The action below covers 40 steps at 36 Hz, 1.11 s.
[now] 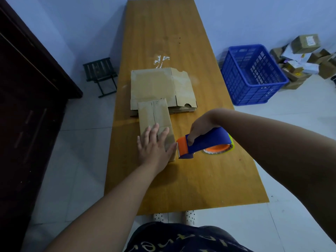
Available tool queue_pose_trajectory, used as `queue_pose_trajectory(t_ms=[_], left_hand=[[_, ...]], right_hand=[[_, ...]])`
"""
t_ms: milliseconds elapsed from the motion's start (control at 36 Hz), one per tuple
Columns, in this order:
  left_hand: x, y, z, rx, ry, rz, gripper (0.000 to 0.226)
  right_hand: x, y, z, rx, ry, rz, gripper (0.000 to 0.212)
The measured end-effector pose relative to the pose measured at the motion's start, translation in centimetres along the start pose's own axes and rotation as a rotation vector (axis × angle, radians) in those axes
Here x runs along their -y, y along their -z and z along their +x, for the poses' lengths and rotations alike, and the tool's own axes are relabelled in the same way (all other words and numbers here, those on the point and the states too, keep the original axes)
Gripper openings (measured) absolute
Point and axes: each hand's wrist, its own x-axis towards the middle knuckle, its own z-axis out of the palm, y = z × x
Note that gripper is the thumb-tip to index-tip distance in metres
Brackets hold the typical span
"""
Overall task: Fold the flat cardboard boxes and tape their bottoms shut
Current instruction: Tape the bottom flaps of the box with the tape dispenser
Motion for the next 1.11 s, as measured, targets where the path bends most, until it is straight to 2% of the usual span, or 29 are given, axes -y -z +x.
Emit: queue_pose_trajectory(t_ms=[111,556,778,1111], left_hand=[[0.0,-0.1,0.0,-0.011,-0.003,0.006,0.065],[0.0,-0.3,0.1,-0.011,0.004,0.006,0.064],[0.0,-0.2,0.1,-0.011,0.004,0.013,0.065],[-0.3,0.2,0.0,0.001,0.021,-0.008,0.066]], right_hand=[[-0.2,0.2,0.0,-0.02,0.003,-0.026,0.052],[0.2,-2.1,0.8,-0.195,0.056,-0.053,0.06],[0.2,-2.5,0.6,-0.223,0.047,-0.007,0.065],[0.6,-3.8,-0.1,-0.289,0.021,0.056,0.058]])
